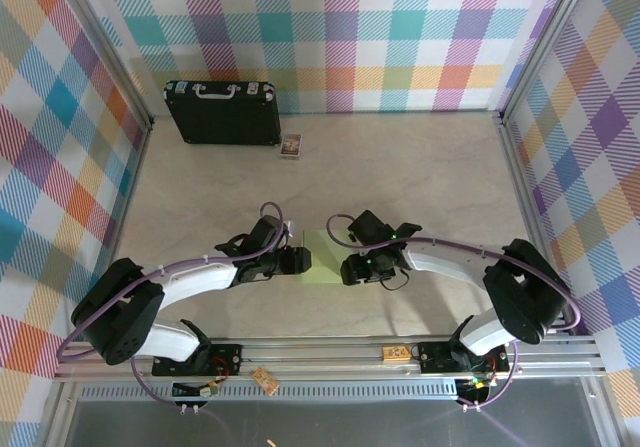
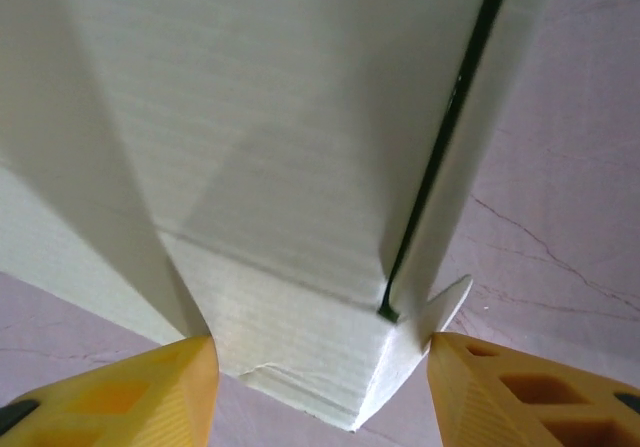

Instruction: Fold the paper box

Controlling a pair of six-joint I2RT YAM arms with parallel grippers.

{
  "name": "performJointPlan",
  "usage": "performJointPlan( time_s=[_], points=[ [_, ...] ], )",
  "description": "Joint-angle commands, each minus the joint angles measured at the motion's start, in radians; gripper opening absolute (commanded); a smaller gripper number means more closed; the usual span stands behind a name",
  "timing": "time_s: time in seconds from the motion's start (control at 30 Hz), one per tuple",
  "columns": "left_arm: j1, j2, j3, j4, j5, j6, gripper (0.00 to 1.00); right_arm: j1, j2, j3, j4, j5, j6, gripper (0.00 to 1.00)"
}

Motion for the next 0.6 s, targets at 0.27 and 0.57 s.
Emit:
performJointPlan(
  time_s=[0.27, 0.57],
  points=[
    [-0.013, 0.051, 0.023, 0.017, 0.046, -0.006, 0.53, 0.005, 0.018, 0.026, 0.052, -0.058, 0.0, 0.52],
    [-0.012, 0.062, 0.025, 0.019, 0.058, -0.008, 0.53, 0.006, 0.016, 0.028, 0.072, -0.123, 0.011, 0.44]
  ],
)
